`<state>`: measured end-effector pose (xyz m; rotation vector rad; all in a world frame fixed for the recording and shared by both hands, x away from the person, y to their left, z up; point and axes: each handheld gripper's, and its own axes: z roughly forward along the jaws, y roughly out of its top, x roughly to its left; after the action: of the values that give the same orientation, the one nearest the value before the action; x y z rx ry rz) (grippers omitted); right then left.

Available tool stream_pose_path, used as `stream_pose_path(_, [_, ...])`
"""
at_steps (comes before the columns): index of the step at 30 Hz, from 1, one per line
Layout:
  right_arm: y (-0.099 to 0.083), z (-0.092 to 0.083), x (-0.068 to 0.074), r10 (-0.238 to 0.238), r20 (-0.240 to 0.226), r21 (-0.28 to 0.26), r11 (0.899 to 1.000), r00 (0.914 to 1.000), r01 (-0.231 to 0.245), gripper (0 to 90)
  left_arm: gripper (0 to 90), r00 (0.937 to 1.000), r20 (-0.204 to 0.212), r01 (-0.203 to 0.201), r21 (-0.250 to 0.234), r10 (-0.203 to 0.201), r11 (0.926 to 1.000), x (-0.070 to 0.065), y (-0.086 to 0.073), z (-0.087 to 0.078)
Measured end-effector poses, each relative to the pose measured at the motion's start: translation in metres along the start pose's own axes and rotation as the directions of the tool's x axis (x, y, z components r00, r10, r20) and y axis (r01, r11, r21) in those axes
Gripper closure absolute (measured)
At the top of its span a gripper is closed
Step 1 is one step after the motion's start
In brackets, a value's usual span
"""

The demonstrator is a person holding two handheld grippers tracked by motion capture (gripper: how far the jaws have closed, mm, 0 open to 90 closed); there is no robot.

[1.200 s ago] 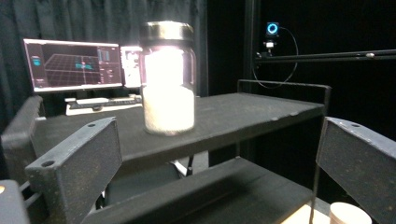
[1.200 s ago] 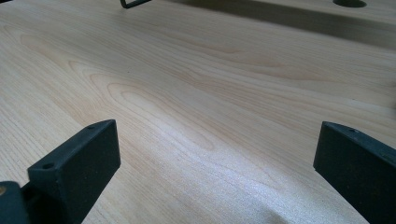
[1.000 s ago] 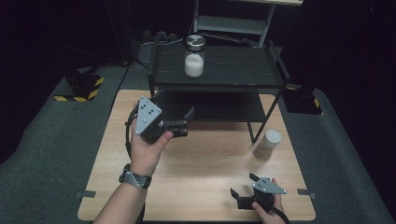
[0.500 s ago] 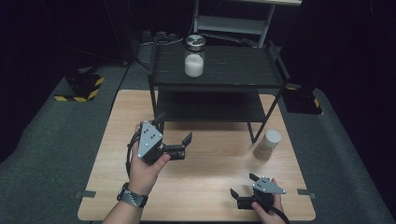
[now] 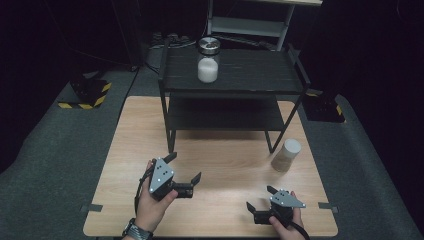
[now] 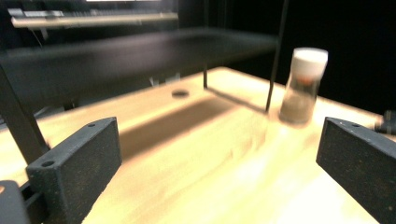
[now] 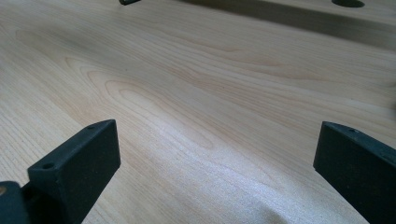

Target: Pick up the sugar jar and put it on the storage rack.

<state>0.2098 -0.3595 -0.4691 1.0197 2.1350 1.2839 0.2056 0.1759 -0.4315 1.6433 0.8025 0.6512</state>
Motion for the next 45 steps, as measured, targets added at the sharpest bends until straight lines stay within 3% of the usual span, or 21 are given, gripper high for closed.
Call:
stream_pose_path(5, [0.0, 0.0, 0.002, -0.007, 0.004, 0.003, 1.0, 1.0, 0.007, 0.4, 0.5, 1.0, 0.004, 0.009, 0.051, -0.009, 0.9986, -0.002, -0.02, -0.004])
stream_pose_path(13, [0.001, 0.0, 0.002, -0.002, 0.009, 0.005, 1.0, 1.0, 0.002, 0.4, 0.5, 0.9999, -0.005, 0.017, 0.109, -0.016, 0.9939, -0.004, -0.04, -0.008])
stream_pose_path(18, [0.0, 0.0, 0.005, -0.011, 0.02, 0.003, 1.0, 0.9997, 0.011, 0.4, 0.5, 0.9994, -0.03, 0.021, 0.177, -0.016, 0.9839, -0.008, -0.059, -0.007])
stream_pose_path(20, [0.001, 0.0, 0.007, -0.015, 0.023, 0.004, 1.0, 0.9996, 0.014, 0.5, 1.3, 0.999, -0.039, 0.028, 0.183, -0.021, 0.9827, -0.01, -0.058, -0.008])
stream_pose_path(21, [0.0, 0.0, 0.007, -0.015, 0.026, 0.003, 1.0, 0.9995, 0.015, 0.4, 0.5, 0.9996, -0.028, -0.002, 0.188, 0.008, 0.9822, -0.009, -0.058, -0.01])
stream_pose_path(22, [0.0, 0.0, 0.008, -0.016, 0.027, 0.003, 1.0, 0.9995, 0.016, 0.4, 0.7, 0.9996, -0.028, -0.002, 0.188, 0.008, 0.9822, -0.009, -0.058, -0.01])
stream_pose_path(24, [0.0, 0.0, 0.008, -0.017, 0.028, 0.002, 1.0, 0.9995, 0.017, 0.4, 0.8, 0.9986, -0.034, -0.033, 0.209, 0.041, 0.9775, -0.012, -0.055, -0.01])
stream_pose_path(25, [0.0, 0.0, 0.009, -0.019, 0.028, 0.001, 1.0, 0.9994, 0.019, 0.5, 0.8, 0.9956, -0.045, -0.07, 0.225, 0.083, 0.9719, -0.017, -0.054, -0.01])
stream_pose_path(34, [-0.001, -0.001, 0.008, -0.003, 0.031, -0.003, 1.0, 0.9995, 0.003, 0.4, 0.8, 0.9939, -0.046, -0.087, 0.22, 0.1, 0.9717, -0.02, -0.055, -0.011])
stream_pose_path(37, [-0.001, -0.001, 0.011, -0.021, 0.034, -0.006, 1.0, 0.9992, 0.022, 0.4, 0.8, 0.9923, -0.05, -0.1, 0.22, 0.114, 0.9704, -0.022, -0.055, -0.012])
stream_pose_path(45, [-0.003, -0.002, 0.011, -0.015, 0.034, -0.014, 1.0, 0.9993, 0.016, 0.4, 0.8, 0.9922, -0.061, -0.093, 0.227, 0.109, 0.9695, -0.024, -0.054, -0.011])
